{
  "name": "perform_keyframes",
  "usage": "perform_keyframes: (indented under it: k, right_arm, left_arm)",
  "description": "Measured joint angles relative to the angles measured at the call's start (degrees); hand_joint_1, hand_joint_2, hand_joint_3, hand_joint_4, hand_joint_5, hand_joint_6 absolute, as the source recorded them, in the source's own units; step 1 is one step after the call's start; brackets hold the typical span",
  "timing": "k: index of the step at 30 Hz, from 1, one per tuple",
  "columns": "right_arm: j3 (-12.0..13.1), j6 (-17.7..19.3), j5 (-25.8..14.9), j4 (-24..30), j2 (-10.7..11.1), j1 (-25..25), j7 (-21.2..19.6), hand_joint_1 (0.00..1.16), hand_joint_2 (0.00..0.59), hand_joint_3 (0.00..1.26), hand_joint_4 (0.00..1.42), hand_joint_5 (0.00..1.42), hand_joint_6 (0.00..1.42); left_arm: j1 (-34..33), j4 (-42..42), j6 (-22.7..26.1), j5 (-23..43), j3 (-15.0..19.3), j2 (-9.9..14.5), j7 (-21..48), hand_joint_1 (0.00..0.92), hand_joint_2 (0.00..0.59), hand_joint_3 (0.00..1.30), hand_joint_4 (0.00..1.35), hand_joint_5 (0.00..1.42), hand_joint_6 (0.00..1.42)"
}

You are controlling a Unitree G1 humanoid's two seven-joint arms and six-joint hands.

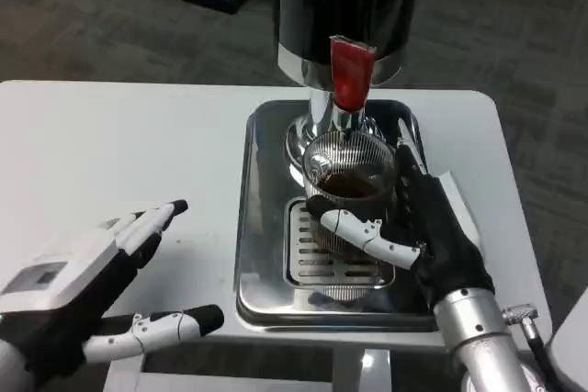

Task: Grasp the cup under the faucet to collect the drink, then remove the cup.

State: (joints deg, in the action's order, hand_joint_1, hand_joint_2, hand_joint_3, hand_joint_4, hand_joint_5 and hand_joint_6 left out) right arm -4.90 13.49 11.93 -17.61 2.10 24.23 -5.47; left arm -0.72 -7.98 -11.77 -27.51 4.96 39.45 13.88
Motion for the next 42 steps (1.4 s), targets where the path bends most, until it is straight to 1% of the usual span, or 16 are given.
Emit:
perform_keyframes:
  k: [3, 4, 6, 13, 19, 22, 24, 28, 36, 42]
  right_arm:
    - [0.00, 0.11, 0.13, -0.20, -0.01, 0.06, -0.45, 0.76, 0.146, 0.00, 0.18, 0.17, 0.23]
    - [0.00, 0.12, 0.14, -0.21, -0.02, 0.07, -0.58, 0.76, 0.143, 0.02, 0.22, 0.23, 0.25]
    - [0.00, 0.12, 0.16, -0.21, -0.05, 0.07, -0.93, 0.77, 0.142, 0.06, 0.25, 0.28, 0.28]
    - [-0.03, 0.12, 0.33, 0.38, -0.44, -0.61, -2.39, 0.78, 0.143, 0.18, 0.36, 0.42, 0.36]
    - [0.00, 0.09, 0.35, 1.87, -0.65, -2.04, -3.05, 0.79, 0.147, 0.27, 0.41, 0.47, 0.41]
    - [0.02, 0.04, 0.37, 2.44, -0.80, -2.68, -3.26, 0.80, 0.157, 0.30, 0.44, 0.51, 0.46]
    - [0.01, -0.02, 0.38, 2.63, -0.88, -2.91, -3.34, 0.81, 0.152, 0.33, 0.46, 0.53, 0.48]
    - [0.00, -0.22, 0.40, 2.75, -1.06, -2.97, -3.48, 0.82, 0.150, 0.36, 0.48, 0.55, 0.49]
    - [-0.15, -0.32, 0.72, 2.75, -1.42, -2.99, -4.24, 0.86, 0.151, 0.50, 0.58, 0.65, 0.55]
    - [-0.22, -0.33, 1.37, 2.77, -1.53, -3.02, -4.86, 0.89, 0.157, 0.57, 0.63, 0.77, 0.75]
  left_arm:
    - [0.00, 0.26, 0.00, 0.04, 0.00, 0.01, 0.00, 0.000, 0.062, 0.00, 0.00, 0.00, 0.00]
    - [-0.01, 0.28, 0.00, 0.06, 0.00, 0.02, 0.00, 0.000, 0.062, 0.00, 0.00, 0.00, 0.00]
    - [-0.01, 0.36, 0.00, 0.08, 0.01, 0.02, 0.00, 0.000, 0.062, 0.00, 0.00, 0.00, 0.00]
    - [-0.10, 0.64, 0.00, 0.15, 0.01, 0.03, 0.00, 0.000, 0.062, 0.00, 0.00, 0.00, 0.00]
    - [-0.16, 0.64, 0.00, 0.15, 0.00, 0.02, 0.00, 0.000, 0.062, 0.00, 0.00, 0.00, 0.00]
    - [-0.24, 0.64, 0.00, 0.15, 0.00, 0.02, 0.00, 0.000, 0.062, 0.00, 0.00, 0.00, 0.00]
    - [-0.27, 0.64, 0.00, 0.15, 0.00, 0.02, 0.00, 0.000, 0.063, 0.00, 0.00, 0.00, 0.00]
    - [-0.26, 0.67, 0.00, 0.15, 0.00, 0.02, 0.00, 0.000, 0.064, 0.00, 0.00, 0.00, 0.00]
    - [-0.35, 0.70, 0.00, 0.17, 0.00, 0.02, 0.00, 0.000, 0.064, 0.00, 0.00, 0.00, 0.00]
    - [-0.64, 0.69, 0.00, 0.16, 0.01, 0.03, 0.00, 0.000, 0.064, 0.00, 0.00, 0.00, 0.00]
